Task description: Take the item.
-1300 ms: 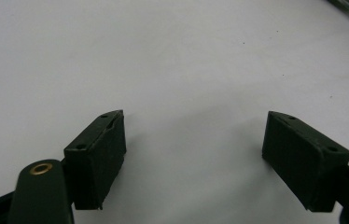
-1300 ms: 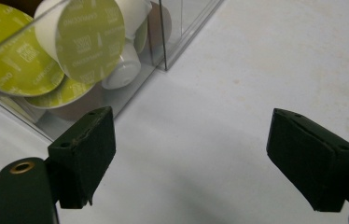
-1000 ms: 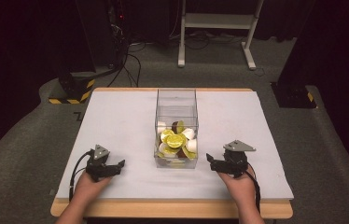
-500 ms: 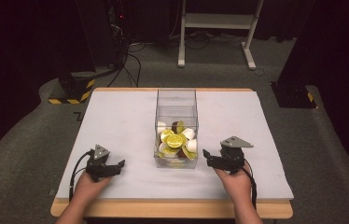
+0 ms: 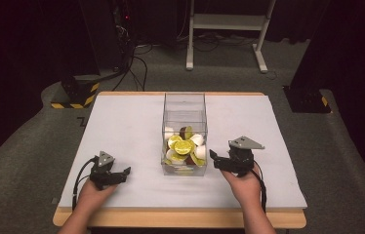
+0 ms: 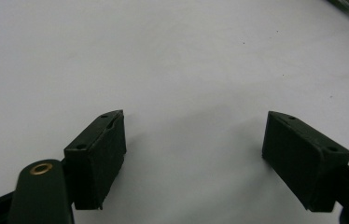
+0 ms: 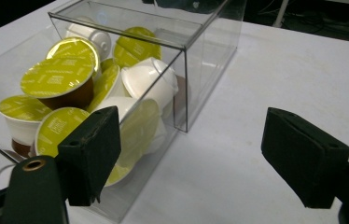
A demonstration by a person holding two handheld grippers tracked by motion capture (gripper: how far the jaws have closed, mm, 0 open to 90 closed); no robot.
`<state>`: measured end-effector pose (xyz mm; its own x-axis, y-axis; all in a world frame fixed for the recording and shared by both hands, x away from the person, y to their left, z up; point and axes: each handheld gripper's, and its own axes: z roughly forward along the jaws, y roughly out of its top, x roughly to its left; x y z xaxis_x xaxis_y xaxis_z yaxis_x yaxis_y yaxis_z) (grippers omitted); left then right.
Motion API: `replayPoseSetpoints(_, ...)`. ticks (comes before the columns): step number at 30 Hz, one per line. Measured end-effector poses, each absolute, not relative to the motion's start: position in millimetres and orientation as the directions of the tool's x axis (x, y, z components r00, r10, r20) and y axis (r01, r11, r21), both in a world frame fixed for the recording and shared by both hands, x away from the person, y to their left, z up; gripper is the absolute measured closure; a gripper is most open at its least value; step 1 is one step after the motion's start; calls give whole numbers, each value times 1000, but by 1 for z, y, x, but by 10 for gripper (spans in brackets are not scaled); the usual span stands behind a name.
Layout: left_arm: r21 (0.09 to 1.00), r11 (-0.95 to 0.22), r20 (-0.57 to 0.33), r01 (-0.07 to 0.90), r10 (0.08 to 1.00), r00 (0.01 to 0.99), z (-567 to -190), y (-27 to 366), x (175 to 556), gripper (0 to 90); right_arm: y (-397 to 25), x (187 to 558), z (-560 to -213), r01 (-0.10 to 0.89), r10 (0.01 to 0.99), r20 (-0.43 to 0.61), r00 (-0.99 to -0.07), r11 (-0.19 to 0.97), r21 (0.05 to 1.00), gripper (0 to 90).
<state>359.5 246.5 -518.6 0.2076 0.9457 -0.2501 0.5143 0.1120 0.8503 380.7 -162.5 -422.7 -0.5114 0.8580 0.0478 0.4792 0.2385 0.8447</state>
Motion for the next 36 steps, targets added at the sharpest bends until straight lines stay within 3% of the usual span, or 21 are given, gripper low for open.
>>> replayPoseSetpoints(36, 849, 110, -249, 516, 946, 208, -519, 247, 359, 218, -101, 383, -413, 443, 798, 33, -602, 299, 845, 215)
